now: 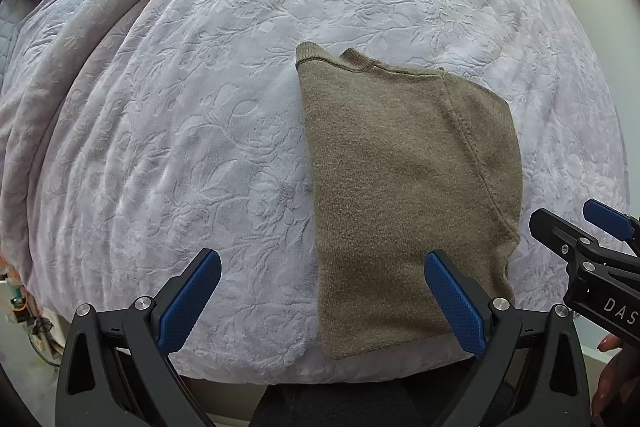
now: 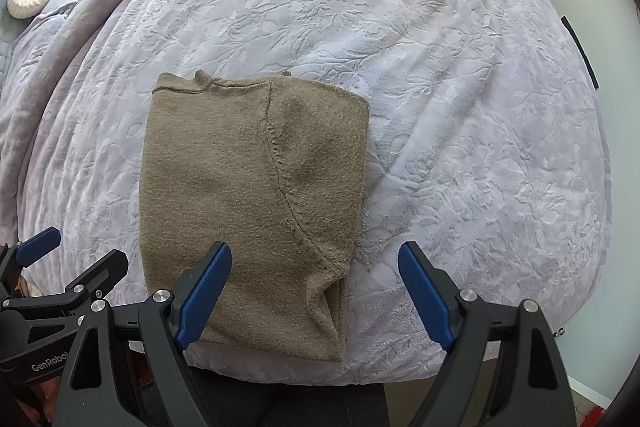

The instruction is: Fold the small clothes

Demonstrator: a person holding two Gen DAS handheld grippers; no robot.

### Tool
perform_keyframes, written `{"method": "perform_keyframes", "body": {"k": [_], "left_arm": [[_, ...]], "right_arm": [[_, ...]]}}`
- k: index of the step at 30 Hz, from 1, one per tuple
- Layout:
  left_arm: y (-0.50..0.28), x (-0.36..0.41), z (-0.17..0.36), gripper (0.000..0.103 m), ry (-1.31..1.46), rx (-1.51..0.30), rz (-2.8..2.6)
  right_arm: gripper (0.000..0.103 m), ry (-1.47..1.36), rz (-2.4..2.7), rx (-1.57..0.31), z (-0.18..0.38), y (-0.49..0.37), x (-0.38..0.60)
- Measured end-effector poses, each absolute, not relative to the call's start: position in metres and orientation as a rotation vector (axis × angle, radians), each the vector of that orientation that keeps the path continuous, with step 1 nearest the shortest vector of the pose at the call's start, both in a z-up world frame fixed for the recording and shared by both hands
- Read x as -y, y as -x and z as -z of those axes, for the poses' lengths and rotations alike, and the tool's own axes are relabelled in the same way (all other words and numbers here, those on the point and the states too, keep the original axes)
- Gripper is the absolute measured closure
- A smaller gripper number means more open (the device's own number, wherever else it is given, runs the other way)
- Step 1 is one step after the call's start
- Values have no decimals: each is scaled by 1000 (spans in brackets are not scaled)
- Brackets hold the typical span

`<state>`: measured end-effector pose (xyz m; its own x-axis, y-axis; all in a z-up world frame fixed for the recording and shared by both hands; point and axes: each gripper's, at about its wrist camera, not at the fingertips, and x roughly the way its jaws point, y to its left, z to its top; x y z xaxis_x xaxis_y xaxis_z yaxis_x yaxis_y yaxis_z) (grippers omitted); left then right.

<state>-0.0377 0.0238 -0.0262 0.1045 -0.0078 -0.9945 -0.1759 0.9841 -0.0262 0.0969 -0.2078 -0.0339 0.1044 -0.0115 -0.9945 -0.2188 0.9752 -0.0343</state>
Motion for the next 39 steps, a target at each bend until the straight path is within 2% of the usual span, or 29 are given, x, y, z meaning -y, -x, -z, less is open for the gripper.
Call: {"method": "perform_keyframes", "body": {"k": [39], "left_arm": [[39,-25,27,1,114,-1457,-136]], "right_arm": [[16,181,-141,-1466,36,-94,209]]}}
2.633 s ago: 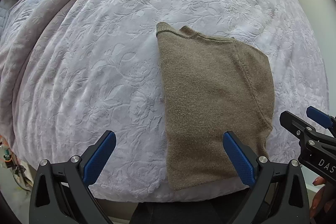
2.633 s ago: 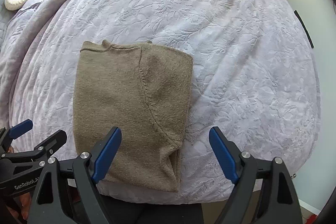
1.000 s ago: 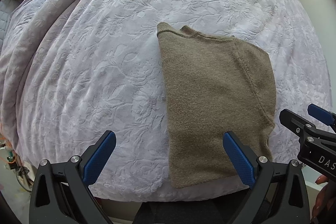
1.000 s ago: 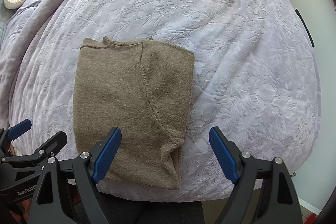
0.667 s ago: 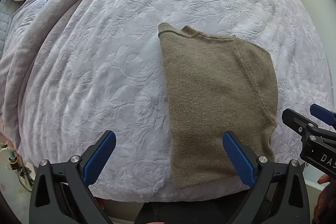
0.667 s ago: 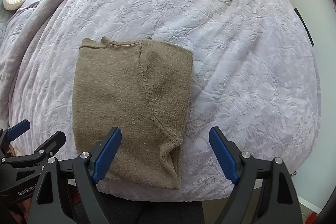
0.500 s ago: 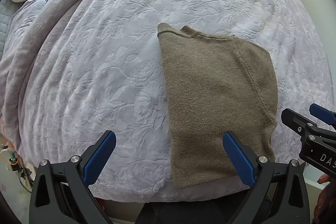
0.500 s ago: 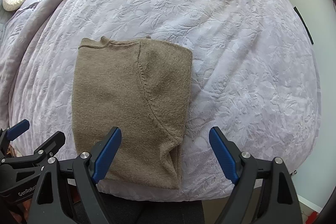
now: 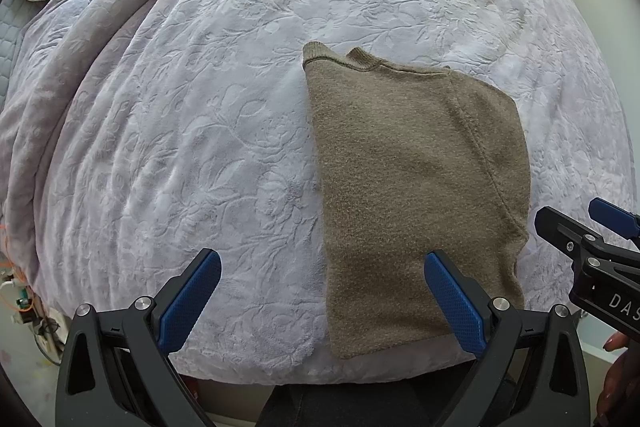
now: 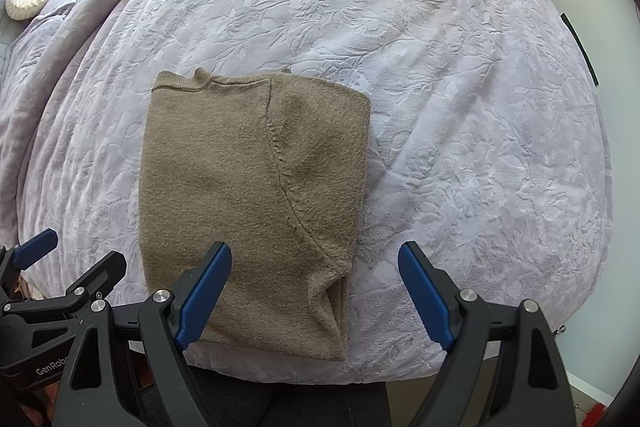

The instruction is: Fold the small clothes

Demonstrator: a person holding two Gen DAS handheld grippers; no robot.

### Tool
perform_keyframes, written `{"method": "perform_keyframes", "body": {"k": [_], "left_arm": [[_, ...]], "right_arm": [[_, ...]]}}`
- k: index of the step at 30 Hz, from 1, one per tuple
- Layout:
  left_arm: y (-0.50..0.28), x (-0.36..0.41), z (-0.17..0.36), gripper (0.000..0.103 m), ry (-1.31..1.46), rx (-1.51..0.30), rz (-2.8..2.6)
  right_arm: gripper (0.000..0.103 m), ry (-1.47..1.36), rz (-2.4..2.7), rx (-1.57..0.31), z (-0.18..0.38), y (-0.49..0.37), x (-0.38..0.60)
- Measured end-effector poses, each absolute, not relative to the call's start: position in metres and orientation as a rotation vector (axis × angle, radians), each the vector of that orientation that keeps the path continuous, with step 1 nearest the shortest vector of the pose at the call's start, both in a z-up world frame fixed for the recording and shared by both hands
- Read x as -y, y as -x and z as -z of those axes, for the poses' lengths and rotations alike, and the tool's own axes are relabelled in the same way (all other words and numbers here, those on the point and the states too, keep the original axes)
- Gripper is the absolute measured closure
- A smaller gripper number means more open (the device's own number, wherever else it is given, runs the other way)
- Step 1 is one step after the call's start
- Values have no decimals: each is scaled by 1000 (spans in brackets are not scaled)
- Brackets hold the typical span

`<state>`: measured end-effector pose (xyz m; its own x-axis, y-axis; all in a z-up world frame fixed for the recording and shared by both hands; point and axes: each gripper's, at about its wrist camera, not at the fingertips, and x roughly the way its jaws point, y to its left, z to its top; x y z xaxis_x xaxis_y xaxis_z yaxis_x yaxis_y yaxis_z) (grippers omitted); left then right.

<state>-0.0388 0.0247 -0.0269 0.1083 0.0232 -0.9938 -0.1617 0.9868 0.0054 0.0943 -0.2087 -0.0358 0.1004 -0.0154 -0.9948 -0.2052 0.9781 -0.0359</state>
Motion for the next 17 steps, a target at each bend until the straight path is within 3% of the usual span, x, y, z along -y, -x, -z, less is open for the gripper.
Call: {"method": "perform_keyframes", "body": {"k": [17], "left_arm": [[39,-22,26,1,106,-1450,-133]], "right_arm": [[16,178,-139,-1472,39,-92,208]]}}
